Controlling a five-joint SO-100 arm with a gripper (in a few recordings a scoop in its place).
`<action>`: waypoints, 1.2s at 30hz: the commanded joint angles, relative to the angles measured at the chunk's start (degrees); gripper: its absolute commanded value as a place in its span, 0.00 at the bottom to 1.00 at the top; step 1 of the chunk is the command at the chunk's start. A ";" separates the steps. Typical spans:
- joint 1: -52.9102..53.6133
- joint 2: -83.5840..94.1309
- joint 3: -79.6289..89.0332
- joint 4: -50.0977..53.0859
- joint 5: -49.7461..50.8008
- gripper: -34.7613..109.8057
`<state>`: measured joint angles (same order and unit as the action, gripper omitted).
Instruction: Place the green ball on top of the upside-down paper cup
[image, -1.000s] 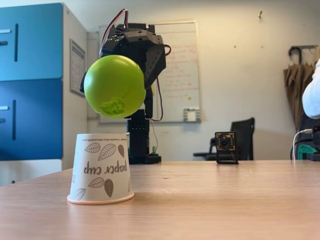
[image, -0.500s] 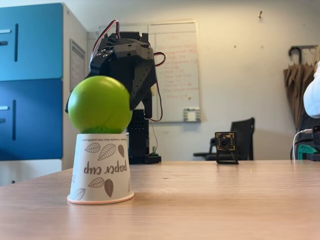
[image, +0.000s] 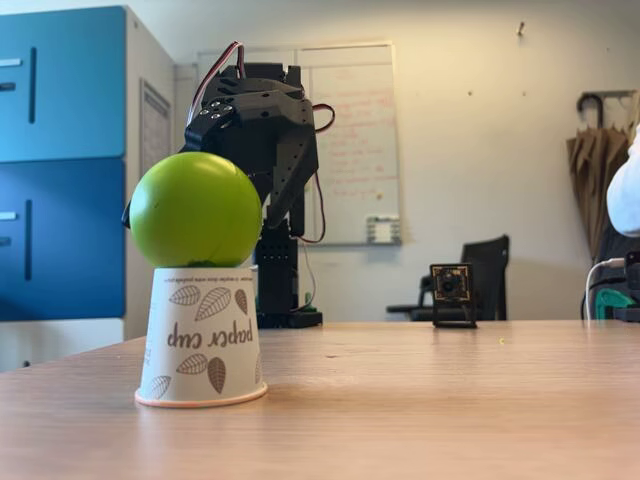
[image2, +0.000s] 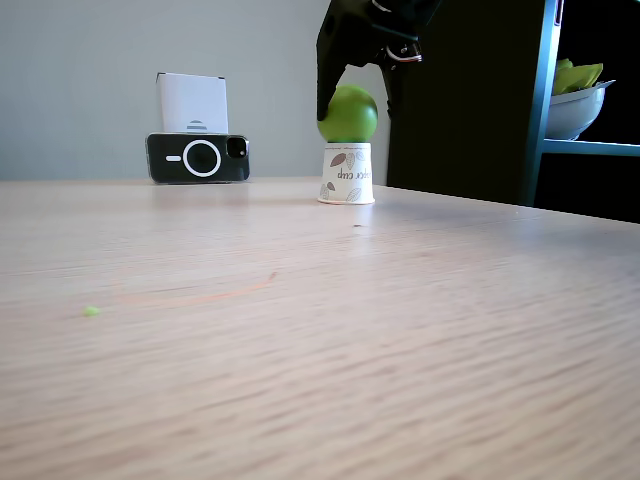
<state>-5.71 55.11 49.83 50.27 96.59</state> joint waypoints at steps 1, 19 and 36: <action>-0.26 5.89 0.53 0.26 -0.26 0.55; 2.11 50.89 41.57 -4.22 -0.35 0.47; 1.58 104.68 97.73 16.96 -0.44 0.24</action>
<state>-3.87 151.96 140.10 64.51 96.42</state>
